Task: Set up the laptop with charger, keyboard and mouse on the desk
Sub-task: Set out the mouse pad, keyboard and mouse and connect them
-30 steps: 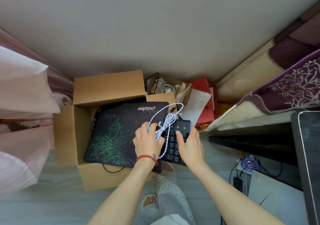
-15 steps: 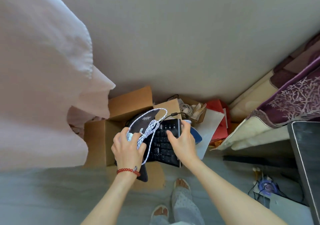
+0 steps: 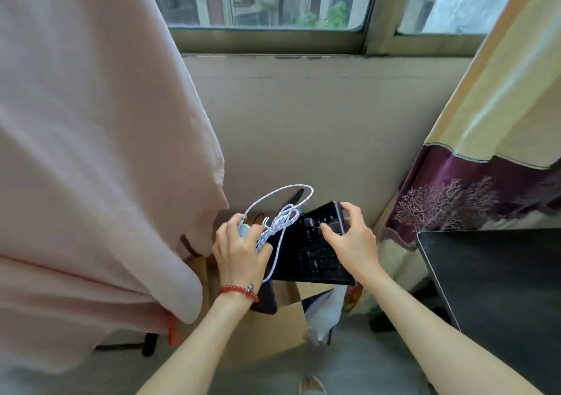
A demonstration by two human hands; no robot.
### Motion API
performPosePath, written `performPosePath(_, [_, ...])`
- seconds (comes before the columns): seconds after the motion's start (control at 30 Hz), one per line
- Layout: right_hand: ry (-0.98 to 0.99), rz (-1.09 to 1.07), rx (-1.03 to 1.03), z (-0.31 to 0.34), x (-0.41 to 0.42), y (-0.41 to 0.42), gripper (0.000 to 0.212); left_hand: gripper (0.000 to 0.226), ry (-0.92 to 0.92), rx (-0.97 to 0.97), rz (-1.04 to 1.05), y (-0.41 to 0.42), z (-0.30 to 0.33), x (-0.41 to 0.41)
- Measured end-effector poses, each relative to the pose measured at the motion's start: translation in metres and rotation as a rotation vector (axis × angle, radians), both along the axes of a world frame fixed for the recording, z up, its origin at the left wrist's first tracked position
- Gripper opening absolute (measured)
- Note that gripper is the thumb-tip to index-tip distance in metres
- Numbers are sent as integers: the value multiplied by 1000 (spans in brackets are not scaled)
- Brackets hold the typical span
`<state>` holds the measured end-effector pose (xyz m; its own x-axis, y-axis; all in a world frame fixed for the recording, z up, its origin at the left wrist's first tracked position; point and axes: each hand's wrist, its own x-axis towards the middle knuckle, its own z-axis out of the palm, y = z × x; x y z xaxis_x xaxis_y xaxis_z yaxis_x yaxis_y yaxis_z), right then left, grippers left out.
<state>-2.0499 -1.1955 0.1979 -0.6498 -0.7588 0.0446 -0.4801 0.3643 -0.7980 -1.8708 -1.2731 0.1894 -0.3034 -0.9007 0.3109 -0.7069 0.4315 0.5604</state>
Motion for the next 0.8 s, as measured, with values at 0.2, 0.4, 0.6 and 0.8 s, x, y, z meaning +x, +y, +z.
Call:
performPosePath(0.2, [25, -190, -180, 96, -25, 87, 47, 24, 185, -150, -205, 44, 85, -44])
performPosePath(0.4, [117, -414, -363, 181, -46, 221, 50, 21, 348, -301, -484, 121, 157, -105])
performPosePath(0.6, [241, -624, -440, 223, -39, 342, 53, 25, 468, -408, -744, 219, 189, -161])
performPosePath(0.8, [311, -881, -483, 222, -8, 480, 41, 25, 529, -458, -1040, 356, 191, -196])
